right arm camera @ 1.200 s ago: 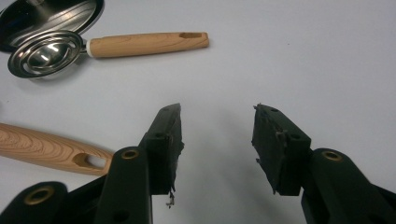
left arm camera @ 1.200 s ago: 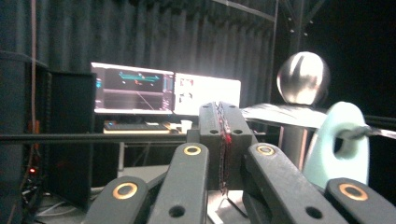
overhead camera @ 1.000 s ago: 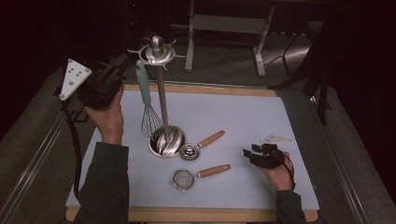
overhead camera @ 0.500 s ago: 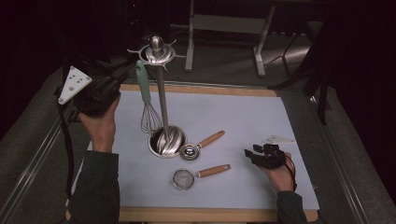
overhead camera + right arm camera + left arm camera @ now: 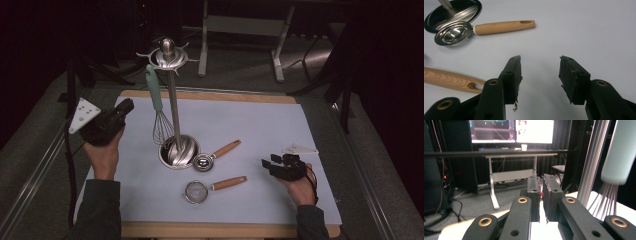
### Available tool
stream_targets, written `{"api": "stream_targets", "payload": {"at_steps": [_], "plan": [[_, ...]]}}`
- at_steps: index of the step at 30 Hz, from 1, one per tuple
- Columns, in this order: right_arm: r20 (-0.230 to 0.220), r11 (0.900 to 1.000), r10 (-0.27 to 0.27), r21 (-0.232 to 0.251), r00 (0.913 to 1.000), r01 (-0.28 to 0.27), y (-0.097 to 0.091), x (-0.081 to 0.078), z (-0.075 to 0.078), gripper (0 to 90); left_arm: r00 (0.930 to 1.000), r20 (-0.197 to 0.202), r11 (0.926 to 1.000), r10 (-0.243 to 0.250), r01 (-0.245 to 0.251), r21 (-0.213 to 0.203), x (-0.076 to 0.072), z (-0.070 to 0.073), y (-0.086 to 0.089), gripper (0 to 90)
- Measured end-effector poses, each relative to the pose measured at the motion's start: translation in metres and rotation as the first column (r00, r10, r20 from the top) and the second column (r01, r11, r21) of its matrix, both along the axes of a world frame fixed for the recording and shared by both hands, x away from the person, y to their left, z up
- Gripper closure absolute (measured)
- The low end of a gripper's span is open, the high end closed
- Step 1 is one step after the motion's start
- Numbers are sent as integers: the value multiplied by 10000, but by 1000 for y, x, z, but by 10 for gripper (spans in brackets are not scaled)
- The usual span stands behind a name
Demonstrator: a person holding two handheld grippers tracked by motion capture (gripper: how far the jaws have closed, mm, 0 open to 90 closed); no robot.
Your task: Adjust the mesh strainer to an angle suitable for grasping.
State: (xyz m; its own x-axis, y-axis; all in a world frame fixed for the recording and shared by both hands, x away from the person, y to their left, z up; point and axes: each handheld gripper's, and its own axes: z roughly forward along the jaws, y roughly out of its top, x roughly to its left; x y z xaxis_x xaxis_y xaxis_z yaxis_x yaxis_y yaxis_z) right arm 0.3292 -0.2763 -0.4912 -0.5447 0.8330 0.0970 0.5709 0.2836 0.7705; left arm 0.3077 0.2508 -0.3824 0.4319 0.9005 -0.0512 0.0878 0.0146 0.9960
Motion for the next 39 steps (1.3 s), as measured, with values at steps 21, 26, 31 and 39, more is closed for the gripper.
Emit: {"api": "stream_targets", "payload": {"at_steps": [21,26,31,39], "plan": [[-176,9976,545,444,9984,-536,10,-6,-1,525,9608,-2759,9977,264,-80,676,2,-108,-4,814],[-434,9947,851,617,9954,-823,17,-13,-4,559,9461,-3218,9944,361,-19,1061,1,-126,-5,797],[-576,9921,1211,405,9910,-1189,29,-24,-9,783,9328,-3580,9952,406,-58,977,-3,-140,-2,773],[-1344,9762,2108,-235,9683,-2157,49,-39,-25,895,9259,-3696,9940,779,-438,998,-6,-155,2,772]]}}
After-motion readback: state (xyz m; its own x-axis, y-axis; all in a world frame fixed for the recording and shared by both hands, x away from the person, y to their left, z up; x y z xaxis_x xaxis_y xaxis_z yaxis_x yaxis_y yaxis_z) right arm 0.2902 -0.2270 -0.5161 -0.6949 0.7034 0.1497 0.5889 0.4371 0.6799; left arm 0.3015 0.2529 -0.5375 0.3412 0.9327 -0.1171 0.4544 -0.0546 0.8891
